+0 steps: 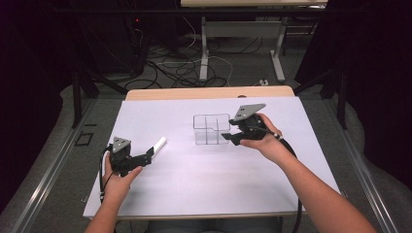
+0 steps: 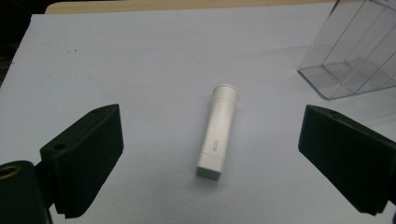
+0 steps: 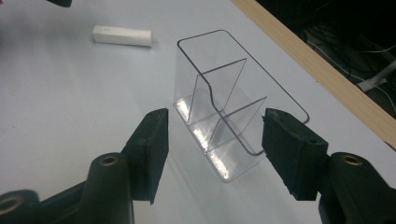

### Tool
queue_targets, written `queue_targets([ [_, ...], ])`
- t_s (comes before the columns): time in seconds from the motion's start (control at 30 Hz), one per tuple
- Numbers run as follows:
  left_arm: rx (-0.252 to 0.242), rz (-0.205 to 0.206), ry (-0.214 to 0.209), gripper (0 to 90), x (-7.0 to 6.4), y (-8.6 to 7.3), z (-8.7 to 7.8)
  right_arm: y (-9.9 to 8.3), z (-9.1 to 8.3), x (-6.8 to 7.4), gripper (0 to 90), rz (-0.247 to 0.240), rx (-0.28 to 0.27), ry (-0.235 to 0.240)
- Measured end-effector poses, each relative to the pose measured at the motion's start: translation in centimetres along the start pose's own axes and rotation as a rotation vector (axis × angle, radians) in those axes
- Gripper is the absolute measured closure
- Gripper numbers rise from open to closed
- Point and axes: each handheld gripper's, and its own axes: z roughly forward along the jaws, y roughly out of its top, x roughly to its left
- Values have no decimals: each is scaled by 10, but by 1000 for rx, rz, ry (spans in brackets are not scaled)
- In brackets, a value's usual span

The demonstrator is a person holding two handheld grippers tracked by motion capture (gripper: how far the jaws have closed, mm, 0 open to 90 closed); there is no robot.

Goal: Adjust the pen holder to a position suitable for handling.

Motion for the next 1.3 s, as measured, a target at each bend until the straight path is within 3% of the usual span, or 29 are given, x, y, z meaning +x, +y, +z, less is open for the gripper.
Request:
queue_targets([
  [0.03,2,1,1,71,0,0,0,-8,-9,1,390,47,-40,-25],
  [0.1,4,1,0,71,-1,0,0,-13,-13,1,380,72,-66,-24],
  [0.23,5,0,1,74,-1,0,1,-36,-28,1,322,160,-135,-82],
  [0.33,6,-17,-9,79,-2,0,1,-54,-38,2,261,210,-158,-143],
  [0.43,20,-34,-24,86,-1,1,0,-73,-43,2,211,296,-170,-159],
  [0.5,27,-38,-25,87,-1,1,0,-85,-46,-2,155,326,-165,-185],
  [0.7,32,-64,-20,93,0,5,-1,-118,-50,-15,116,464,-169,-249],
  [0.87,69,-61,-6,93,-1,9,0,-132,-49,-21,0,499,-156,-292],
  [0.97,100,-47,15,122,-3,12,3,-137,-51,-22,0,511,-158,-311],
  [1.17,145,-5,28,164,-5,19,11,-139,-51,-20,0,534,-167,-289],
  [1.3,186,23,24,202,-3,23,16,-137,-48,-19,0,521,-162,-284],
])
